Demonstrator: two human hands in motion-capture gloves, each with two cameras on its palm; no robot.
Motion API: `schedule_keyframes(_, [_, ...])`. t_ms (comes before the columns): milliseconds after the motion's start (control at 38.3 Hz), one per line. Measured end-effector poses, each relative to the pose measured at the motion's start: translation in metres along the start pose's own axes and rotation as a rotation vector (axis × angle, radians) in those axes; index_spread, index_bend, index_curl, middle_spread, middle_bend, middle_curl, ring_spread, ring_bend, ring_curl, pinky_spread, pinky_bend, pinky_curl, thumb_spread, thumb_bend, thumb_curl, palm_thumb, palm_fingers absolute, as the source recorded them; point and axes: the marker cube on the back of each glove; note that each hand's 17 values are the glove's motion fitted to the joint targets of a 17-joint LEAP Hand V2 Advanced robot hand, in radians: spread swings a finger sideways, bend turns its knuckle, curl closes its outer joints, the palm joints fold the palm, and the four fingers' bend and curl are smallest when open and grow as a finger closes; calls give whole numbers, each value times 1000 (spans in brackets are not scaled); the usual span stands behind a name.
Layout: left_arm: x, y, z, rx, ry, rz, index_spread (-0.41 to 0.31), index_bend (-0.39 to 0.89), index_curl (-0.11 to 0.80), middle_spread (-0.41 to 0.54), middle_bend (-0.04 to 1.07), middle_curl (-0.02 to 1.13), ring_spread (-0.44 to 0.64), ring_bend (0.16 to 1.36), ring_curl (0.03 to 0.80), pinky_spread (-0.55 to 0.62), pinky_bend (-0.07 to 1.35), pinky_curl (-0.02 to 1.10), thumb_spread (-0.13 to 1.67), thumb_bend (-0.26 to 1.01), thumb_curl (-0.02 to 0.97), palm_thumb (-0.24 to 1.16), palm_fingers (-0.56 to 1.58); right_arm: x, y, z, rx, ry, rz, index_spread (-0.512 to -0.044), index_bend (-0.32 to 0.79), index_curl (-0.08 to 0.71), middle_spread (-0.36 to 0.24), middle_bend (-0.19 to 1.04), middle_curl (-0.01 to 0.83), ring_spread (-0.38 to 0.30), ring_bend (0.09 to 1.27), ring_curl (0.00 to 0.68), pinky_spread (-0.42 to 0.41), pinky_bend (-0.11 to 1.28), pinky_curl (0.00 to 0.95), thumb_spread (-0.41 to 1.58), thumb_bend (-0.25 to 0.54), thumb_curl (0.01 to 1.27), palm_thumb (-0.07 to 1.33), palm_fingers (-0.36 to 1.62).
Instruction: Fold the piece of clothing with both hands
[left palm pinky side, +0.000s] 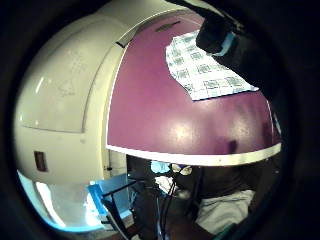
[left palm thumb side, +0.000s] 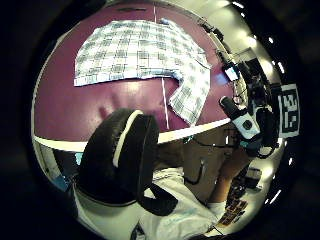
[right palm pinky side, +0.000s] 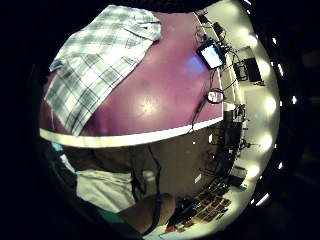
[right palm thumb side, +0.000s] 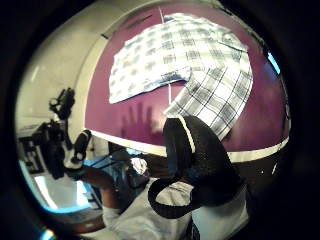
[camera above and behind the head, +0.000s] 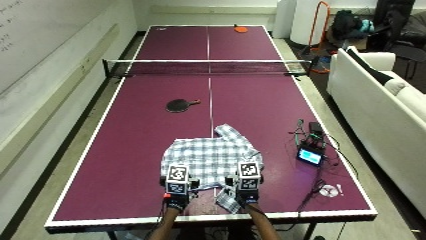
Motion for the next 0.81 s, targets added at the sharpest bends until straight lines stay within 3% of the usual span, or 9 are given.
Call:
schedule_keyframes(183, [-11,-28,46,-33,-13,-33,-66,90,184,70,179,315,149,693,314,321,498,340,1151,0,216,177,324,10,-17,39,-68,5,26,-315,115,232,-2,246,315,161,311,230,279,371,319,1226,86,232,481,164])
schedule_keyframes(287, [-18,-42,71,-53,-15,-44,-47,77,178,71,181,319,146,707,318,327,518,348,1155,-1,227,207,301,4,3,23,-117,-32,-3,-309,119,231,-2,247,323,163,314,236,279,385,328,1209,63,242,489,149])
schedule_keyframes(418, [-19,-12,36,-119,-99,-32,-24,69,167,67,192,327,140,731,324,329,530,354,1172,11,242,266,275,6,11,26,-240,-53,-7,-305,126,232,-2,236,327,157,314,240,257,409,340,1177,40,255,513,140])
schedule_keyframes(497, [-20,-7,36,-181,-136,8,-10,82,166,61,204,336,122,740,327,330,511,351,1200,24,248,310,256,10,4,34,-237,-82,-9,-294,133,235,-2,231,330,141,315,243,241,416,344,1153,29,262,536,143])
schedule_keyframes(575, [-20,-10,45,-211,-89,38,-9,114,174,36,197,340,104,738,328,331,497,348,1233,16,242,311,259,12,1,37,-219,-89,-14,-286,142,241,-7,223,331,103,332,248,216,418,342,1131,9,263,541,179])
schedule_keyframes(653, [-21,-16,45,-126,-52,26,-10,109,180,24,192,340,91,736,324,332,487,344,1258,8,237,311,263,15,1,37,-183,-74,-4,-287,144,245,-25,223,333,66,333,245,196,401,336,1118,-5,266,550,209])
schedule_keyframes(680, [-23,-19,45,-82,-54,15,-46,219,216,-12,190,344,53,721,323,313,442,333,1292,-18,218,256,341,17,2,36,-161,-65,3,-305,206,272,-59,250,345,20,354,261,175,376,334,1112,-13,264,546,327])
schedule_keyframes(784, [-28,-23,55,-9,-63,-10,-96,297,269,-88,203,345,-23,677,306,243,362,310,1324,7,217,280,505,23,-4,39,-10,-22,-8,-329,292,302,-119,214,338,-72,335,251,125,323,312,1126,-10,262,564,491])
schedule_keyframes(810, [-27,-24,61,-18,-43,7,-127,353,291,-114,226,352,-62,681,304,217,305,293,1324,19,224,308,612,26,-11,47,37,-6,-27,-335,357,329,-150,224,344,-114,361,263,102,294,307,1143,23,271,620,636])
